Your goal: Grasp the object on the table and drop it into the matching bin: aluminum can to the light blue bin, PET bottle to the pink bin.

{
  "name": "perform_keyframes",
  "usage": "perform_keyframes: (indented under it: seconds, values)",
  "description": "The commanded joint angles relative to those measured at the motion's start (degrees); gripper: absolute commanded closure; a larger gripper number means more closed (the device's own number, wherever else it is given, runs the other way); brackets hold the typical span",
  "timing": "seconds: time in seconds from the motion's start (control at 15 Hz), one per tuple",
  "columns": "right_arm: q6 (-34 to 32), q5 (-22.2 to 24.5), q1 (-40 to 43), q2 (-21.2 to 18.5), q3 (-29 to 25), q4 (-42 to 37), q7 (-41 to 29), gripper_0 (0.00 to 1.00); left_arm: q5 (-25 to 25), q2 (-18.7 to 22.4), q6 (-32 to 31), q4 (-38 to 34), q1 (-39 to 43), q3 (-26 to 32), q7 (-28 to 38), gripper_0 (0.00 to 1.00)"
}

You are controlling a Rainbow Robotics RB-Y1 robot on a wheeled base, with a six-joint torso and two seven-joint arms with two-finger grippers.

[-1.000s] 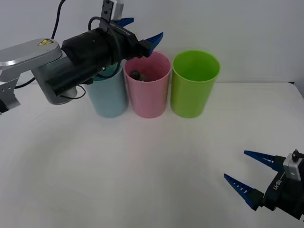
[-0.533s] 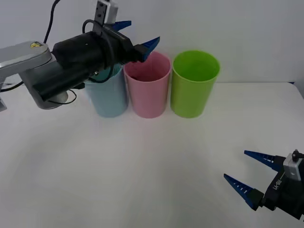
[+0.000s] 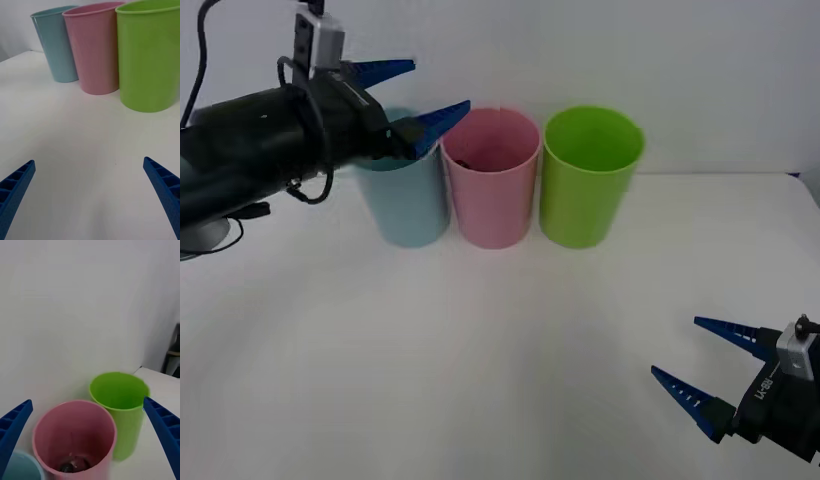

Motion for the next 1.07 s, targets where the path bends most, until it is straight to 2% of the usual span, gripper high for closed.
perform_keyframes:
  seconds: [0.07,0.33,0.47,0.6,0.73,1.07]
  values:
    - [0.0,0.0,0.0,0.0,0.0,0.0,0.0,0.0,-0.46,3.26,-6.26,-3.38,10.4,8.76,-0.34,0.0]
    - [0.0,0.0,0.0,0.0,0.0,0.0,0.0,0.0,-2.13,4.14,-17.07,-5.49,26.31,22.65,-1.39,0.0]
    - [0.0,0.0,0.0,0.0,0.0,0.0,0.0,0.0,-5.73,3.52,-21.11,-7.25,35.89,29.94,-1.83,0.0]
    - [0.0,0.0,0.0,0.0,0.0,0.0,0.0,0.0,-10.74,0.8,-24.63,-8.39,43.8,35.83,-2.01,0.0]
    - [0.0,0.0,0.0,0.0,0.0,0.0,0.0,0.0,-15.93,-2.72,-28.06,-8.92,49.42,39.61,-2.01,0.0]
    - [0.0,0.0,0.0,0.0,0.0,0.0,0.0,0.0,-28.85,-10.54,-33.16,-9.62,56.63,43.3,-1.57,0.0]
